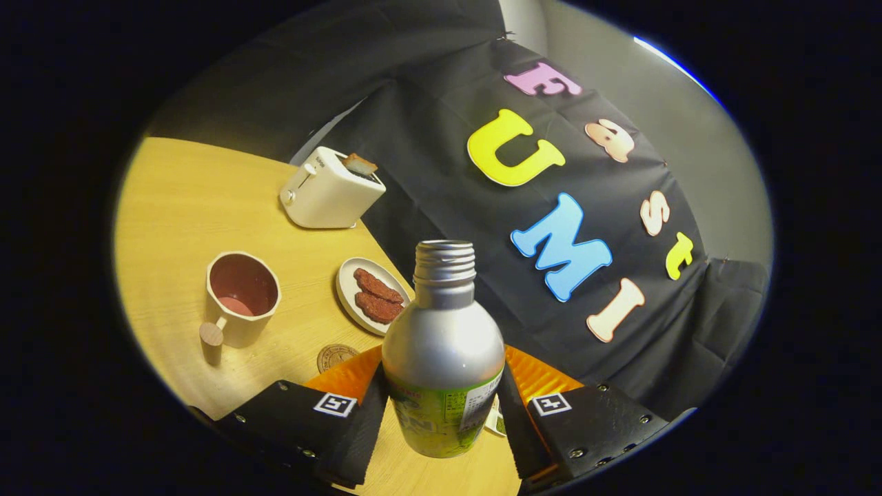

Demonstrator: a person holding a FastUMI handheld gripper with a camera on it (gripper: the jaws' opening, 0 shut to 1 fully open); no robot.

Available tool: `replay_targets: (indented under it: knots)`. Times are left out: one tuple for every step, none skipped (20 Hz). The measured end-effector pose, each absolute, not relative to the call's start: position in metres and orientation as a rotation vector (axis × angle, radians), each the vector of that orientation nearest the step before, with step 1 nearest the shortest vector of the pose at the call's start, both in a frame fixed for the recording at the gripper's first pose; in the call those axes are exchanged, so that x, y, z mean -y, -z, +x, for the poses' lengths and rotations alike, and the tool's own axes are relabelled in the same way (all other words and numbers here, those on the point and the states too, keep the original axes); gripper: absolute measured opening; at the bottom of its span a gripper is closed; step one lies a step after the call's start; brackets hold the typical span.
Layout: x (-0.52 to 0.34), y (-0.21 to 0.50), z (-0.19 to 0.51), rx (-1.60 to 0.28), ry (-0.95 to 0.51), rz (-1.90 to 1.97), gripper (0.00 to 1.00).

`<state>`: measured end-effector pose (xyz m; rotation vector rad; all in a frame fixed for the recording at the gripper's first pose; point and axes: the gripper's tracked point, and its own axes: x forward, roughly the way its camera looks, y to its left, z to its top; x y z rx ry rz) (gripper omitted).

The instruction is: Take the bottle from table, then pour the juice into the cup, finally place the bottle on the coaster

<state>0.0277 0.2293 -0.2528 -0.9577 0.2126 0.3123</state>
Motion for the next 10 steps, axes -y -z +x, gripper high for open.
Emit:
replay_targets:
  knots:
    - [-0.231,0.256,0.026,-0.215,-0.324,-0.984,0.77]
    - [-0.234,0.262,0.028,-0.217,-0.337,-1.014,0.77]
    - [-0.237,0.266,0.029,-0.216,-0.347,-1.043,0.77]
    - [-0.240,0.270,0.029,-0.216,-0.359,-1.072,0.77]
    - [-0.242,0.273,0.030,-0.215,-0.370,-1.097,0.77]
    - [-0.245,0.275,0.030,-0.214,-0.385,-1.125,0.77]
    - [-0.248,0.280,0.031,-0.218,-0.397,-1.156,0.78]
    - [-0.250,0.283,0.030,-0.219,-0.409,-1.184,0.77]
    - [-0.253,0.285,0.030,-0.222,-0.420,-1.206,0.77]
    - [-0.256,0.288,0.030,-0.223,-0.428,-1.226,0.77]
